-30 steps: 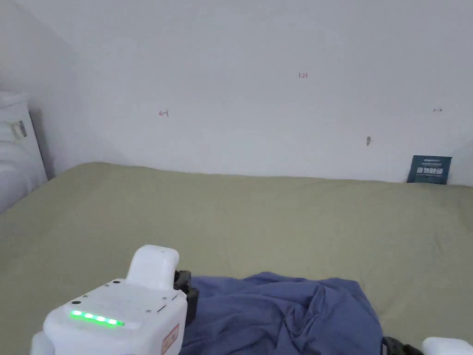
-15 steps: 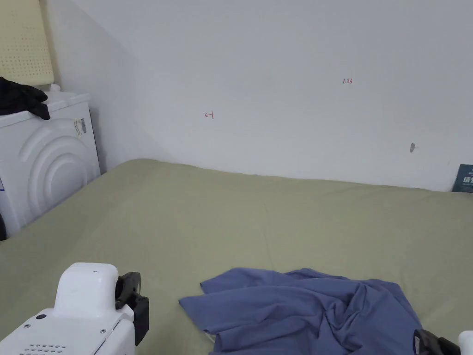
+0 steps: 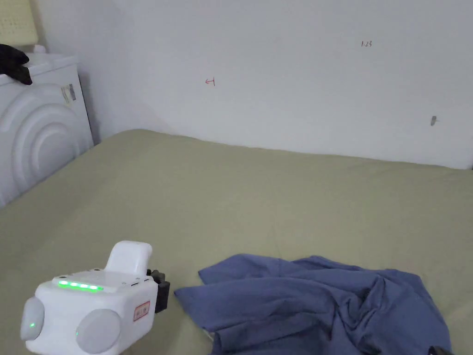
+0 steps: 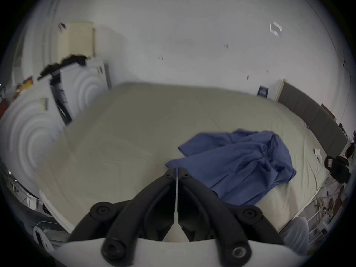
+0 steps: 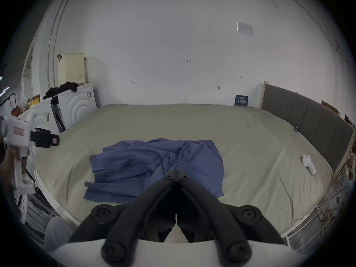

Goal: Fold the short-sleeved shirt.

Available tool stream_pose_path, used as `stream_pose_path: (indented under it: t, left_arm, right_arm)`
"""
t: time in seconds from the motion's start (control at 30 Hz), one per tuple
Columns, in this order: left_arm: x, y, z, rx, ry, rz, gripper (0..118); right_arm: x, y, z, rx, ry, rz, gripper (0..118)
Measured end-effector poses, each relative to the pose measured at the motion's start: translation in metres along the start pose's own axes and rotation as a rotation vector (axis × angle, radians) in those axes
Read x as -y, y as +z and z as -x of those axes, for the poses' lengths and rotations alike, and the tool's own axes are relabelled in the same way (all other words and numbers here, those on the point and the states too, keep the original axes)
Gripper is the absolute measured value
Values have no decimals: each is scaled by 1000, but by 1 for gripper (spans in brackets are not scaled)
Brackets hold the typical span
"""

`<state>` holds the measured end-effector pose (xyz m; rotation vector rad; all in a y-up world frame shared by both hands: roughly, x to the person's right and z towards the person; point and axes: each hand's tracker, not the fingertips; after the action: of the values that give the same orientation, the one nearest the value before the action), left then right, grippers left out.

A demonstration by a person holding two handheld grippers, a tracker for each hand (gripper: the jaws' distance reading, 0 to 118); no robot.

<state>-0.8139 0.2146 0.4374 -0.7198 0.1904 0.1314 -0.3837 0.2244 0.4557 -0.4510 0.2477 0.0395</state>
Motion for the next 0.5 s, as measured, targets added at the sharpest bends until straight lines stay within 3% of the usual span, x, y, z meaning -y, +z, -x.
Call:
stream_pose_path:
  t: [0.07,0.1,0.17,0.2,0.47,0.5]
  left_arm:
    - [-7,-52,3,-21,9,84,12]
    - [-11,-73,4,-8,4,139,38]
    - [-13,-110,2,-20,-25,203,103]
    - [-14,-128,0,-12,-64,262,118]
    - [-9,-194,-24,-112,-185,358,118]
    - [-4,-196,-28,-101,-200,390,108]
  right_arm:
    - [3,-14,-3,5,0,35,1]
    - [5,-20,-5,4,1,49,1]
    - [9,-31,-9,5,5,74,1]
    - [11,-35,-12,2,5,83,1]
    - [27,-49,-27,25,0,159,1]
    - [27,-49,-29,24,-6,164,1]
